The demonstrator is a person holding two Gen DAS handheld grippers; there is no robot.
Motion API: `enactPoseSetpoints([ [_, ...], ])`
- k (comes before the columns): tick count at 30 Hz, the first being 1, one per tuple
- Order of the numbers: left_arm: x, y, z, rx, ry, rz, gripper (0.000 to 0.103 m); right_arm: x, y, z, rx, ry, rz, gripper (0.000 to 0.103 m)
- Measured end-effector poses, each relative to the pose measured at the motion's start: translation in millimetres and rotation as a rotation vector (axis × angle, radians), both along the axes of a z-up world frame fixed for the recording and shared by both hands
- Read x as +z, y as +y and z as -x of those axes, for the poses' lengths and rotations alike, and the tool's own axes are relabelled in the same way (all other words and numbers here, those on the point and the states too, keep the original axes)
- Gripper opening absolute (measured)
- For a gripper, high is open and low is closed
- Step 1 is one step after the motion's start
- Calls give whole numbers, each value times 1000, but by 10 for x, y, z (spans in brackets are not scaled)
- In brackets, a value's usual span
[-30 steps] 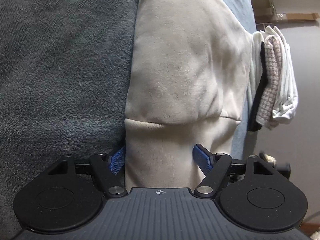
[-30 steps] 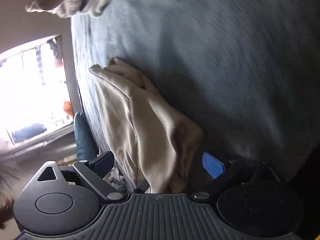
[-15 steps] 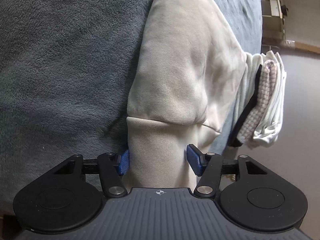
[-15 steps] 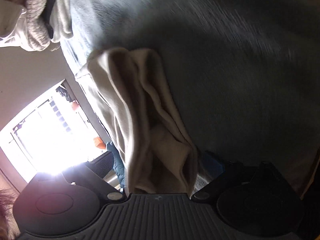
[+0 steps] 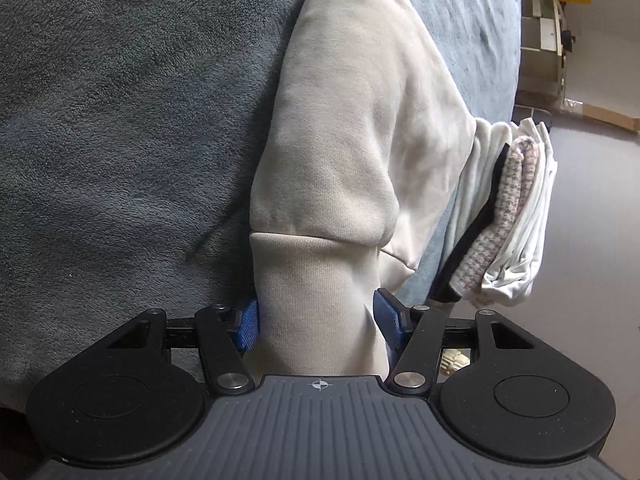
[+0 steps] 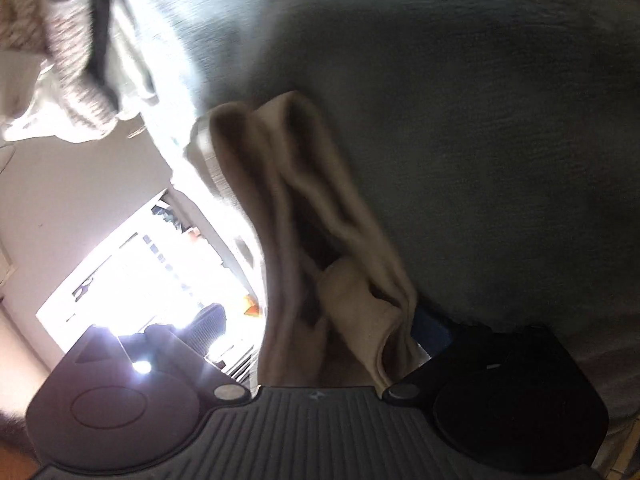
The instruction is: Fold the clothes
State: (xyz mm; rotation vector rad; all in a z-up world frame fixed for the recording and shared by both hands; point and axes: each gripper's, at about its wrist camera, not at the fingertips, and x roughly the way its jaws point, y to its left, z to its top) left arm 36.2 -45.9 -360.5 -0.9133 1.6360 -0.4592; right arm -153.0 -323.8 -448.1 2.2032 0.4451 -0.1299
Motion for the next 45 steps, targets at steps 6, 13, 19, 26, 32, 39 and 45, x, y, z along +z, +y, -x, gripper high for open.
enactPoseSetpoints([
  [6, -22, -17, 0, -2, -2, -20, 58, 171, -97, -226, 98, -20, 91, 90],
  [13, -23, -48, 64, -30, -68, -73, 60, 344, -271, -437, 280, 137, 133, 73],
  [19, 50, -40, 351, -45, -233, -119, 64, 1104, -655, -879, 719, 173, 439, 74],
  [26, 107, -8, 714, 88, -372, -141, 59, 2263, 69, -2319, 1457, -56, 1144, 74],
  [32, 169, -4, 935, 170, -476, -151, 54, 2415, 1674, -2154, 2155, -881, 1753, 71],
  [39, 128, 8, 1053, 192, -587, -148, 53, 2086, 2038, -1678, 3070, -2214, 1414, 75],
  [45, 76, 55, 1059, 195, -639, -106, 53, 1929, 2331, -1550, 3169, -2666, 910, 84],
])
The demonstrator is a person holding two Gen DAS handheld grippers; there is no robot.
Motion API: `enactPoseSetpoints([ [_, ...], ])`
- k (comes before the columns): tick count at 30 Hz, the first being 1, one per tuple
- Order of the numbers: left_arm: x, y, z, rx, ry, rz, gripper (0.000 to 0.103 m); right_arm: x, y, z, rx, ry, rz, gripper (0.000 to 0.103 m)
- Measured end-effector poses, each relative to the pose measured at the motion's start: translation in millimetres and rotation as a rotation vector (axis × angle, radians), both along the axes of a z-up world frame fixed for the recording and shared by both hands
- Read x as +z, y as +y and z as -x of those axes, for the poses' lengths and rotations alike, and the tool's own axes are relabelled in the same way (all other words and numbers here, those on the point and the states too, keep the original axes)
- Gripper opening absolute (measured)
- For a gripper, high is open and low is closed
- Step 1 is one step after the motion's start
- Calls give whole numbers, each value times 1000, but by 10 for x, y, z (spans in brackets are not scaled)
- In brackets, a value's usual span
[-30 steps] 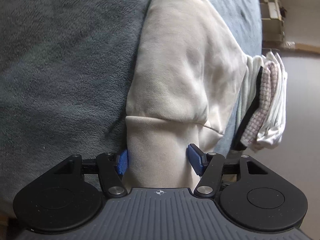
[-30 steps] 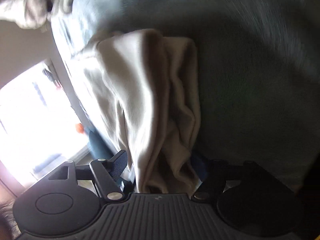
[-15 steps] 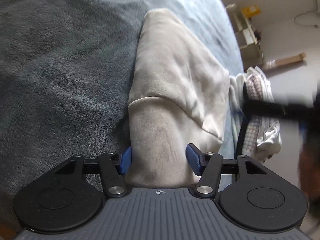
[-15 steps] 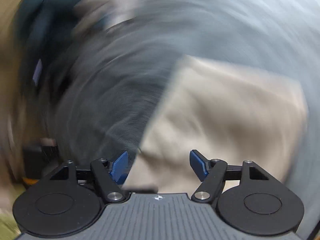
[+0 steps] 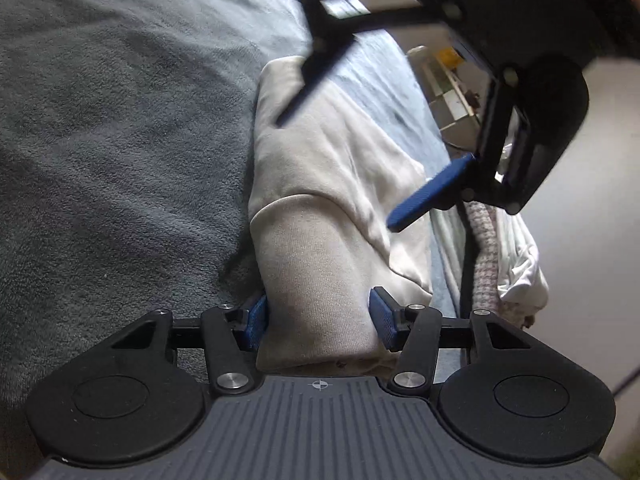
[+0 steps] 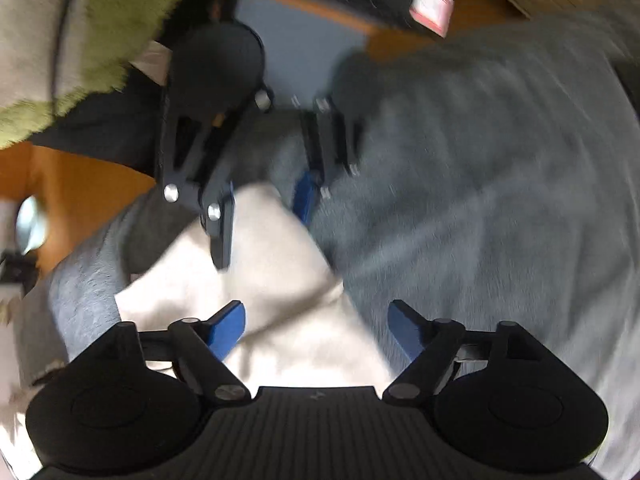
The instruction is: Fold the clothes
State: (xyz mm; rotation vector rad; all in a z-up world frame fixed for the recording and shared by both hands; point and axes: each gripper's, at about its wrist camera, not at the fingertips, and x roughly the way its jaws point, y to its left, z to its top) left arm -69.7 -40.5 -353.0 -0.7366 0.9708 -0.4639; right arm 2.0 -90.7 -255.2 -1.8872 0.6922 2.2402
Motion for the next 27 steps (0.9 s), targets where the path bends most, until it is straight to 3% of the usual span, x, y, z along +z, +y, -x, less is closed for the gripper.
enactPoseSetpoints([
  [4, 12, 10, -10, -32, -46, 3, 53, -261, 93, 130, 192, 40, 74, 84],
  [6, 21, 7, -17, -44, -60, 6, 53, -357, 160, 165, 222, 67, 114, 84],
  [12, 68, 46, -9, -65, -78, 32, 53, -507, 94, 215, 193, 88, 289, 84],
  [18, 98, 207, -48, -54, -56, 86, 59, -419, 40, 85, 62, 104, 297, 70],
  [23, 15, 443, -237, -4, 15, 188, 71, -377, -32, 70, 21, 114, 269, 70],
  [27, -131, 448, -431, -43, 61, 280, 73, -438, -47, 46, 10, 127, 250, 70],
])
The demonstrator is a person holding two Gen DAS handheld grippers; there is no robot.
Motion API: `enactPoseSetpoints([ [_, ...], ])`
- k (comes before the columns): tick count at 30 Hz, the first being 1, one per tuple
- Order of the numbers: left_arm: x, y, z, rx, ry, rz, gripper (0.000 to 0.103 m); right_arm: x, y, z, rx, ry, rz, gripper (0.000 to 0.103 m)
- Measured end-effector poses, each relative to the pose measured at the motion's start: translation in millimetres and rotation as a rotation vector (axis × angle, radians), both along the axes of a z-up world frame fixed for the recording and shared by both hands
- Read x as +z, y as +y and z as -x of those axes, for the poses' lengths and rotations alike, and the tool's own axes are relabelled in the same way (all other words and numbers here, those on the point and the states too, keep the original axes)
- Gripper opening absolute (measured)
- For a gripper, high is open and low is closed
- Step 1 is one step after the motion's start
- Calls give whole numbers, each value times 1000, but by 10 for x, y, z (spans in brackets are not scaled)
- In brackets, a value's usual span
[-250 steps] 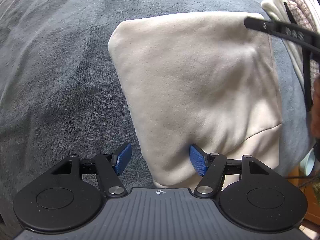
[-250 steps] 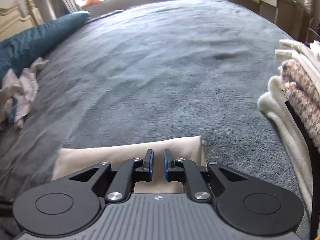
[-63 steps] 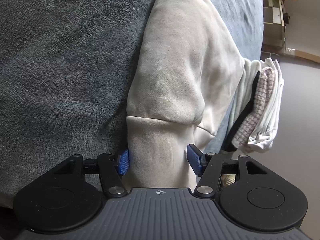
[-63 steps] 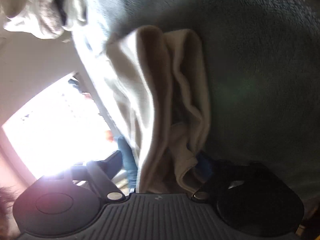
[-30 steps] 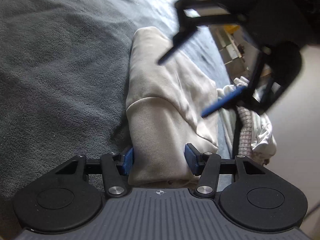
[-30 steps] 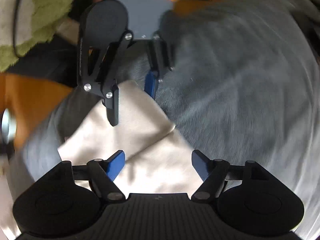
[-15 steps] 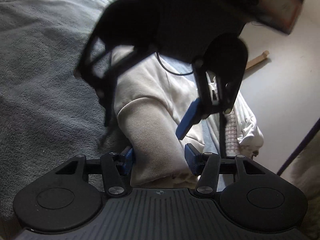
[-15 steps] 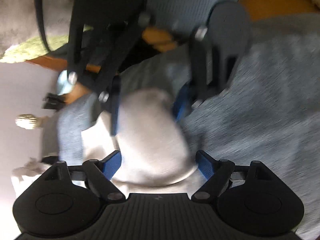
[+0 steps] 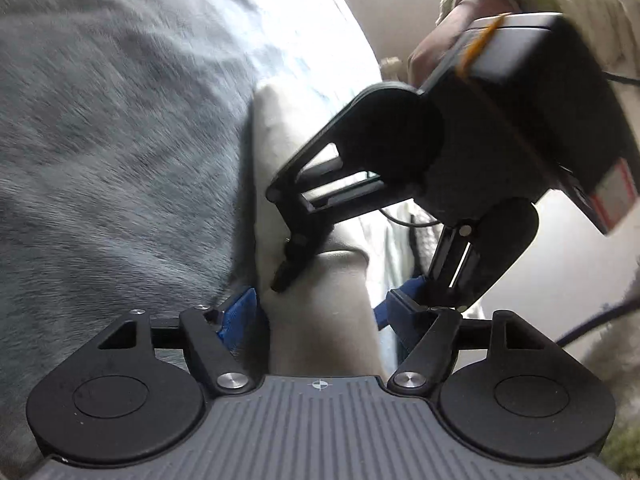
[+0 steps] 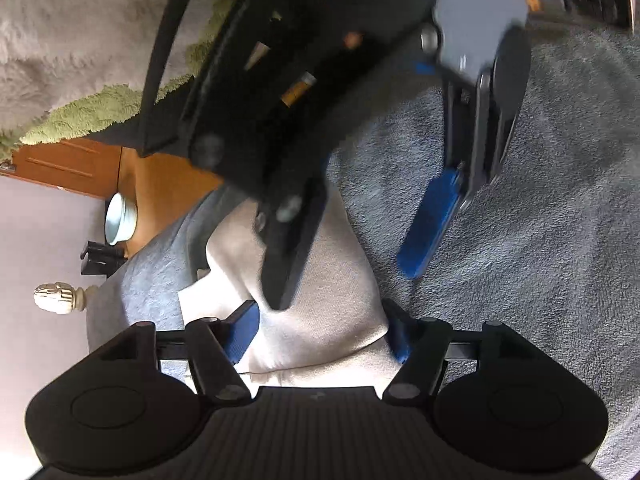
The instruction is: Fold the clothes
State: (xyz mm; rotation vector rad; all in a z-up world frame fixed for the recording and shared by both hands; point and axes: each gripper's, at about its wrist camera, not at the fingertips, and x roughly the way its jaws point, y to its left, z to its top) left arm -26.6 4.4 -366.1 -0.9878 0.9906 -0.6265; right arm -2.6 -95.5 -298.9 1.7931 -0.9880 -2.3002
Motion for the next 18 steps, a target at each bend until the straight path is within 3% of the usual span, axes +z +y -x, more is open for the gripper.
enactPoseSetpoints([
  [9, -447, -103, -341, -65, 102, 199, 75, 26, -82, -36, -41, 29, -50, 70],
  [18, -548, -218, -484, -148, 121, 194, 78, 6, -210, -34, -84, 41, -109, 70],
])
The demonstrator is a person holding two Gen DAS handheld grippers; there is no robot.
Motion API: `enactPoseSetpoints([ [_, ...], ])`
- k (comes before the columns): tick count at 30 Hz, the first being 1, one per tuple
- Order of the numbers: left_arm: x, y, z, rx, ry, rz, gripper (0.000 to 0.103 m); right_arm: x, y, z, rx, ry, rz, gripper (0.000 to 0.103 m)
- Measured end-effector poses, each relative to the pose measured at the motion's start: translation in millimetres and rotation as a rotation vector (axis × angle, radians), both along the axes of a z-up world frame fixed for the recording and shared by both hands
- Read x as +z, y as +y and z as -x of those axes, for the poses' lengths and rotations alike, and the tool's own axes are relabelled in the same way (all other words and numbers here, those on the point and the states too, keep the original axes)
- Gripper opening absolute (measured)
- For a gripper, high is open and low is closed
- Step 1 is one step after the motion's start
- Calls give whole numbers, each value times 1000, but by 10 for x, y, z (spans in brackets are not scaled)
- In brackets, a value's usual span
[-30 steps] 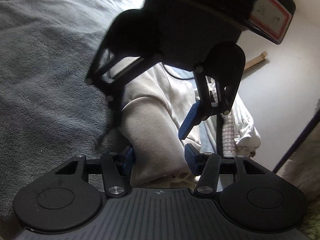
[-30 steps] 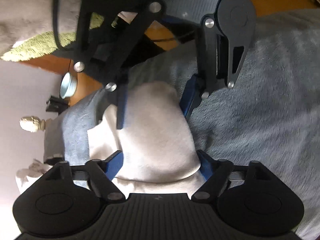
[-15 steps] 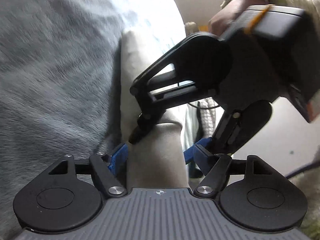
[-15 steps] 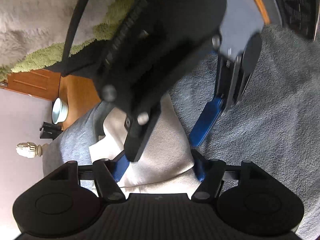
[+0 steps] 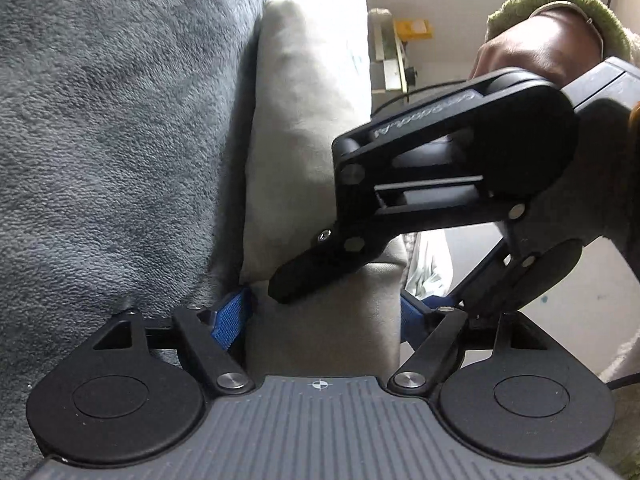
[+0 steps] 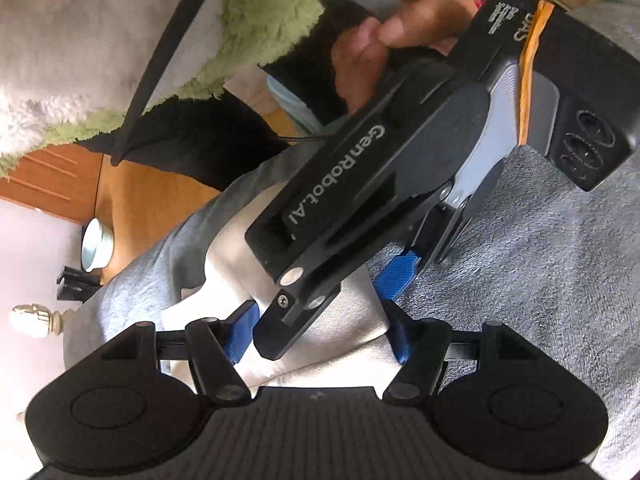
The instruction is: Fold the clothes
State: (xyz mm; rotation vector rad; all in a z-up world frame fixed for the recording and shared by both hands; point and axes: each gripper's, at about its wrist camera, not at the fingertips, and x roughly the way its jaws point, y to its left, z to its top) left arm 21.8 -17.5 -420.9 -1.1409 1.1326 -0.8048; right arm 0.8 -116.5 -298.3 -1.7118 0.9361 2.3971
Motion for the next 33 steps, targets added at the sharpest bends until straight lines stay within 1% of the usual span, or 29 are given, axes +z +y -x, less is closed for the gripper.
enactPoseSetpoints([
  [5, 6, -86, -81, -29, 13, -24, 80, -5, -43, -15, -41, -5, -32, 71],
  [10, 75, -216, -162, -74, 13, -90, 80, 20, -118, -28, -122, -34, -81, 72],
  [14, 122, -319, -214, -105, 13, -127, 78, 153, -335, -21, -229, -91, -168, 73],
  [17, 161, -428, -262, -140, 8, -166, 78, 337, -497, 14, -327, -138, -275, 76],
  [19, 185, -494, -288, -163, -3, -192, 80, 445, -586, 47, -372, -178, -324, 76],
  [20, 189, -525, -306, -170, 1, -203, 80, 496, -632, 60, -400, -195, -342, 76],
  [21, 196, -565, -328, -181, 2, -219, 79, 543, -685, 60, -450, -204, -337, 76],
  [23, 225, -675, -380, -202, -1, -253, 79, 642, -818, 37, -602, -227, -319, 76],
  [25, 268, -709, -418, -222, -15, -289, 79, 745, -1030, -14, -811, -237, -290, 77],
  [28, 287, -738, -380, -243, -22, -335, 79, 865, -1418, -154, -1262, -212, -220, 79],
  [30, 270, -787, -359, -246, -7, -365, 78, 856, -1728, -234, -1604, -204, -191, 84],
  [31, 214, -781, -273, -246, 2, -380, 78, 842, -1886, -270, -1776, -200, -177, 85],
  [33, 209, -746, -225, -249, 13, -420, 78, 736, -2229, -291, -2122, -207, -176, 86],
])
